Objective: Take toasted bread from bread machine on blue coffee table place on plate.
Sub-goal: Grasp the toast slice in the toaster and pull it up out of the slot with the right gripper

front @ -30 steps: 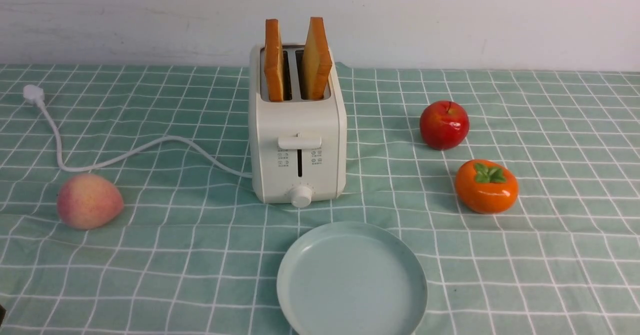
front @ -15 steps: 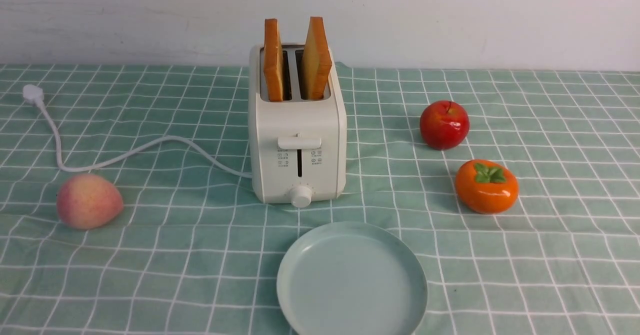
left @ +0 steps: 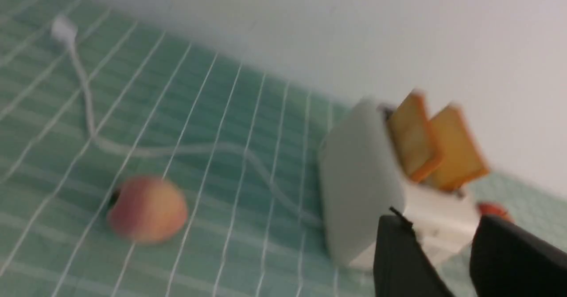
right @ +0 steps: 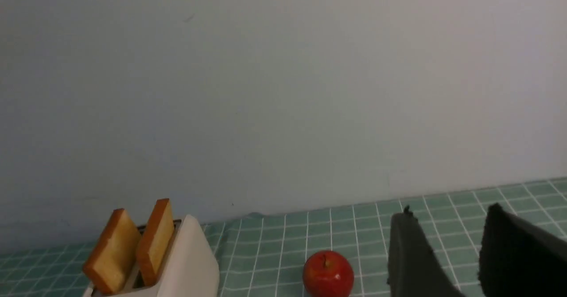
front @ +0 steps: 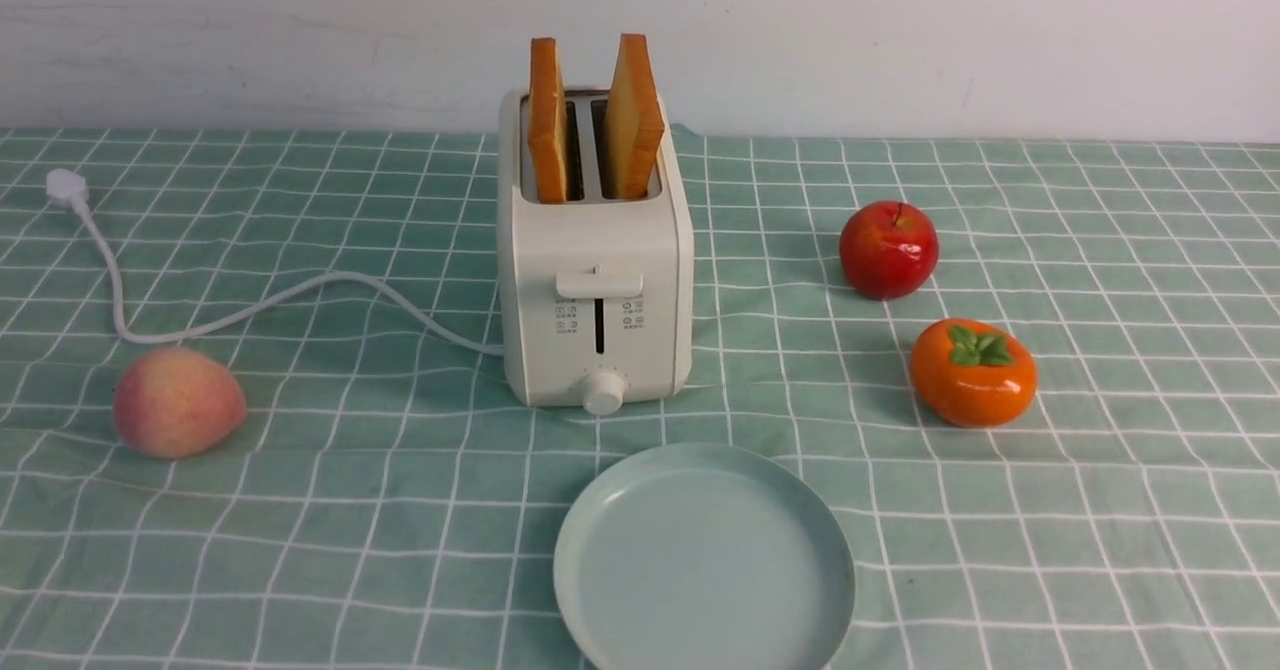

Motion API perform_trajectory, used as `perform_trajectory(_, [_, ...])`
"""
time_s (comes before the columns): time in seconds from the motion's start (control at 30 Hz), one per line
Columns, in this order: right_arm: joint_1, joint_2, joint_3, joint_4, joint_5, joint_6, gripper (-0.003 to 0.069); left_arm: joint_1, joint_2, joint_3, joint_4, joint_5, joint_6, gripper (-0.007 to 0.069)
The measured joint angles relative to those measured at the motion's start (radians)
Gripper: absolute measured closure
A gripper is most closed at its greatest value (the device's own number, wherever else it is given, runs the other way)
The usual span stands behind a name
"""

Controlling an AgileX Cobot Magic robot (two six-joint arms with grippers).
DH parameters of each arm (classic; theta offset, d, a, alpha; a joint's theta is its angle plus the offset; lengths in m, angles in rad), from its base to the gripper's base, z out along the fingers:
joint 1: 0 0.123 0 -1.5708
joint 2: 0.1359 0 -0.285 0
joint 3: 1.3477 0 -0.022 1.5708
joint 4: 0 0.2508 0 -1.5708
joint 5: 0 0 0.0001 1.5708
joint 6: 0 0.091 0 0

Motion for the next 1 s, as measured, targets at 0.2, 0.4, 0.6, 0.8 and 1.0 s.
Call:
perform_trajectory(0.2, [0.019,0.154,0.037,0.178,0.027,-0.007,0.0419,-0.078,0.126,0.0,-0.046,0.074,0.0,0.0387])
perform_trajectory(0.4, [0.17,0.409,0.03,0.321,0.127,-0.176,0.0419,-0.23,0.24,0.0,-0.203,0.19,0.077,0.0387])
perform_trajectory(0.6, [0.295,0.755,-0.262,0.371,0.252,-0.319,0.0399,-0.332,0.296,0.0,-0.264,0.254,0.192,0.0387])
perform_trajectory(0.8, [0.38,1.102,-0.658,0.375,0.262,-0.334,0.0274,-0.346,0.256,0.0,-0.274,0.276,0.205,0.0387])
perform_trajectory(1.0, [0.409,1.4,-0.984,0.408,0.267,-0.323,0.0102,-0.346,0.186,0.0,-0.274,0.344,0.172,0.0387])
